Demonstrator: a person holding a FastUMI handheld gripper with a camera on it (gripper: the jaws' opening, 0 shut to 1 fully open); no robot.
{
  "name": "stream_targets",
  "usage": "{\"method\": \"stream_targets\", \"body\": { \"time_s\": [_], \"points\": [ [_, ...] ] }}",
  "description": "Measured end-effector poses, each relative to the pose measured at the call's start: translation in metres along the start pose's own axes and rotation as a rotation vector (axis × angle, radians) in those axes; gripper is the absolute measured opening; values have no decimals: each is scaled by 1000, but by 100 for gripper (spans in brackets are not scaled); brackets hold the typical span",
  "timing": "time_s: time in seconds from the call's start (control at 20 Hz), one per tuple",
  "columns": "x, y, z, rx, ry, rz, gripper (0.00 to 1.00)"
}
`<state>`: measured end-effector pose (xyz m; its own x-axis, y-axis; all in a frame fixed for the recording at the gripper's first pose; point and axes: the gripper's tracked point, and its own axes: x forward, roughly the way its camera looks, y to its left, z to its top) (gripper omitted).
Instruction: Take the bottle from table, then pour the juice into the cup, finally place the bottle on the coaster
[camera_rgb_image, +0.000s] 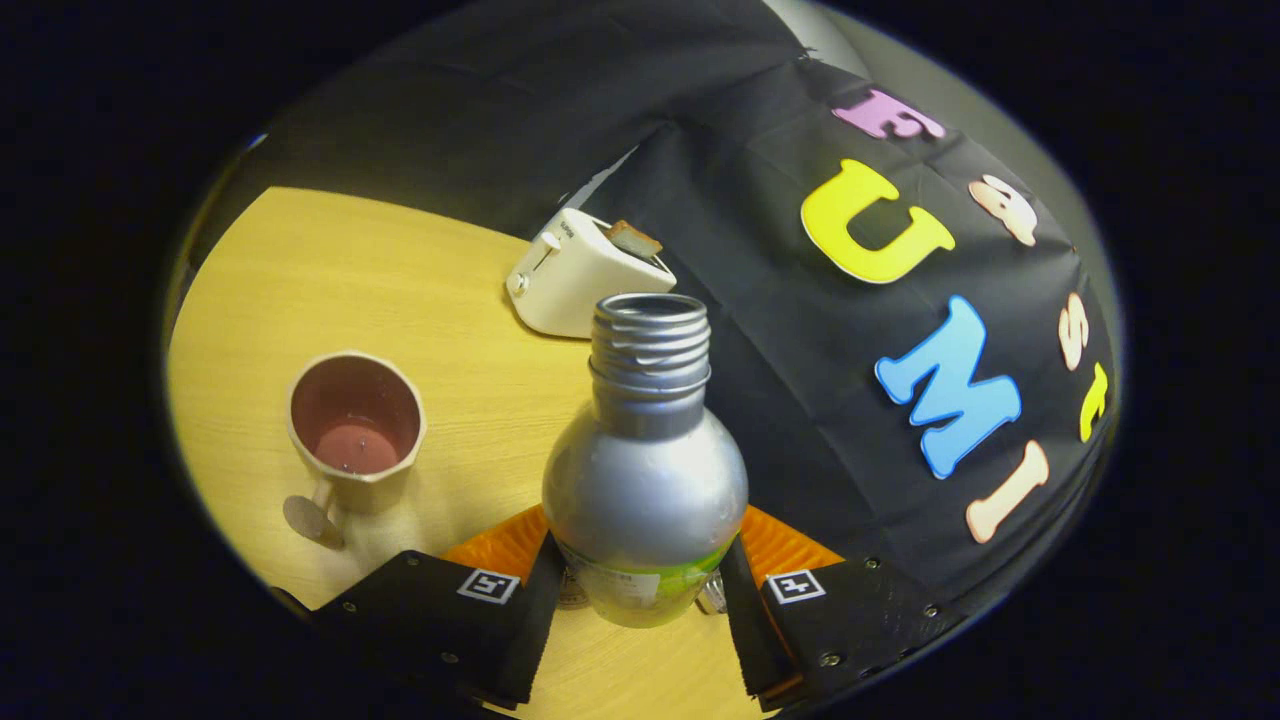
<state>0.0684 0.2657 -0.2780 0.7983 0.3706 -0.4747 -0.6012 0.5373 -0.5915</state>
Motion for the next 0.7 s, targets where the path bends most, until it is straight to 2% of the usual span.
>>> {"method": "stream_targets", "body": {
  "time_s": [0.1,0.35,0.7],
  "points": [
    [-1,-5,-1,119,-8,5,75],
    [6,-21,-5,294,-11,4,75],
    [14,-29,-12,723,-31,97,75]
  ]
}}
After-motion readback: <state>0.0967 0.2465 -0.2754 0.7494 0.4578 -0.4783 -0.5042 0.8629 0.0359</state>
